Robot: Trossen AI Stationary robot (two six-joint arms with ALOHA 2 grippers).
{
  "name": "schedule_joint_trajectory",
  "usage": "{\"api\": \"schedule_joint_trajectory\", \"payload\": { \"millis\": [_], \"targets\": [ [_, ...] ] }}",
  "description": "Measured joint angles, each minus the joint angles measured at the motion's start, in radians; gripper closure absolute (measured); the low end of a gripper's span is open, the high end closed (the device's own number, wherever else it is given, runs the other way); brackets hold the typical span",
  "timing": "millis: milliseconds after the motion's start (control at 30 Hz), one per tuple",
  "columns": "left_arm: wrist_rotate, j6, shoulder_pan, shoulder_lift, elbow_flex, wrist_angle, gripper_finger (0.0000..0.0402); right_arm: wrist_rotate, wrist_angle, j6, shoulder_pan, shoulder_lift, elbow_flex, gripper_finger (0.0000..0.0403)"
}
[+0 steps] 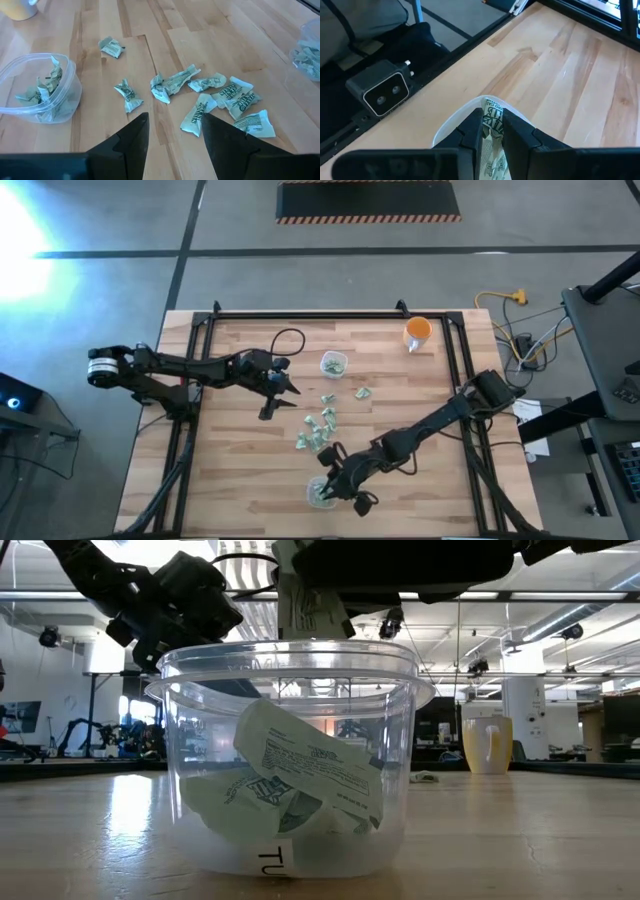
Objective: Pick and place items into bin
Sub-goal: Put the stevia packet into the bottom transparent bin, then put the stevia packet into the top transparent bin
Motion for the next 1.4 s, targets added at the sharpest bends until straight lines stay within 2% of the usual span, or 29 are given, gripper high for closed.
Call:
{"api": "schedule_joint_trajectory", "payload": {
  "millis": [267,667,833,933,1000,1233,1400],
  "targets": [
    [0.000,0.000,0.000,0.000,0.000,0.000,0.0235,-0.001,0.000,0.002,0.000,0.000,0.000,0.0343],
    [0.000,0.000,0.000,0.000,0.000,0.000,0.0235,-0.003,-0.002,0.001,0.000,0.000,-0.001,0.0251],
    [0.000,0.000,0.000,0.000,0.000,0.000,0.0235,-0.001,-0.012,-0.011,0.000,-0.018,0.006,0.0237],
    [0.000,-0.001,0.000,0.000,0.000,0.000,0.0235,0.019,-0.087,-0.029,0.006,-0.055,0.026,0.0238],
    [0.000,-0.003,0.000,0.000,-0.001,0.000,0.0235,0.080,-0.155,-0.014,0.014,-0.075,0.042,0.0243],
    [0.003,-0.026,-0.007,0.066,-0.006,0.039,0.0235,0.389,-0.431,0.083,0.041,-0.108,0.085,0.0258],
    [0.003,-0.024,-0.036,0.181,0.007,0.132,0.0235,0.476,-0.581,0.201,0.041,-0.124,0.091,0.0266]
  ]
}}
